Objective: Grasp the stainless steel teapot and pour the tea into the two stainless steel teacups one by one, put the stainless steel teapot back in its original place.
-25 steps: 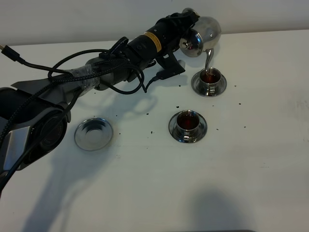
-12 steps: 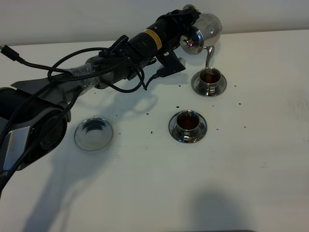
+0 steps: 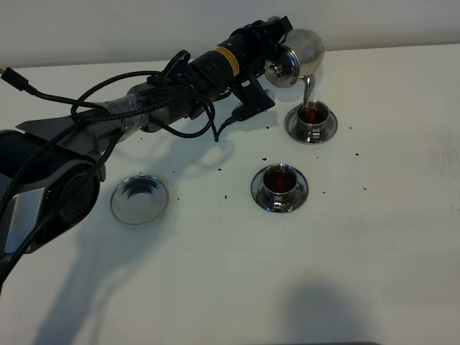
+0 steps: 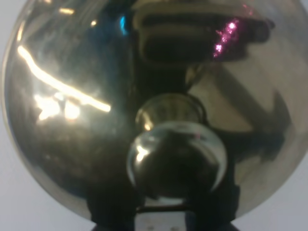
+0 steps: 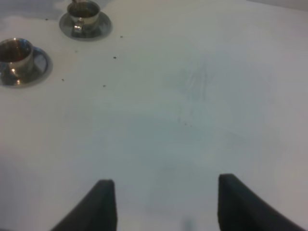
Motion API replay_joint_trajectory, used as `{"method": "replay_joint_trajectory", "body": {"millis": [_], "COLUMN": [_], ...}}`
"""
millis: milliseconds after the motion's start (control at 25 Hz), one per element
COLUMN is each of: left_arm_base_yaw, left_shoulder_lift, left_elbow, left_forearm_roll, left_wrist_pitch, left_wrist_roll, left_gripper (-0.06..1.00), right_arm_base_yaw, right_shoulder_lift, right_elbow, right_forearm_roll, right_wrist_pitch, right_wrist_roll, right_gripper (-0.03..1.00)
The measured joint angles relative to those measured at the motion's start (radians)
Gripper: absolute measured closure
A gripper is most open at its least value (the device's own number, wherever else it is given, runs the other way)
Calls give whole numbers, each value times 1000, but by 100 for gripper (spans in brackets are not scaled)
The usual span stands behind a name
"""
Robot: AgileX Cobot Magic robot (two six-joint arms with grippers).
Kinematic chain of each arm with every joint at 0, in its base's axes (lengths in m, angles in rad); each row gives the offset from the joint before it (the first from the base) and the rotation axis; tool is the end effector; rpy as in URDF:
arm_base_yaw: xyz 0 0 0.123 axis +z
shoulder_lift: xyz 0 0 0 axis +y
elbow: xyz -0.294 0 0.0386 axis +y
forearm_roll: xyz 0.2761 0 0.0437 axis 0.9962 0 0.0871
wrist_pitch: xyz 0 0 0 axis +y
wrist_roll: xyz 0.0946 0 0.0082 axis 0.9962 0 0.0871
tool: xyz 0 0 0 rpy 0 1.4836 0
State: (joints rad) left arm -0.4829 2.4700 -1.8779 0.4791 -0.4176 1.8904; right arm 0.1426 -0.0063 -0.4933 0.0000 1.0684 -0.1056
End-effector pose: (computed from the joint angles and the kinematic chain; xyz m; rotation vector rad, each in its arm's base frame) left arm 0.5233 -0.2944 0.1458 1.8490 0.1480 1.1917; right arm 0.0112 0.0016 0.2863 -0.2541 2.0367 0.0230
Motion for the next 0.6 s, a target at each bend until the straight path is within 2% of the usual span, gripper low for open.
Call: {"method": "replay_joint_trajectory", "body": {"millis": [240,400,600], "left_arm_base_yaw": [0,0,0], "left_shoulder_lift": [0,0,0], "left_elbow": [0,0,0], "left_forearm_roll": [-19,-108,-266], "left_wrist_pitch": [40,43,84], "left_wrist_roll": [-57,-62,-73], "left_gripper": [72,72,72], "right_arm_base_yaw": [0,0,0], "right_shoulder_lift": [0,0,0], "right_elbow": [0,0,0], "right_forearm_roll": [0,0,0], "right_wrist_pitch": [0,0,0], "right_wrist_roll": [0,0,0], "right_gripper": [51,51,51]}}
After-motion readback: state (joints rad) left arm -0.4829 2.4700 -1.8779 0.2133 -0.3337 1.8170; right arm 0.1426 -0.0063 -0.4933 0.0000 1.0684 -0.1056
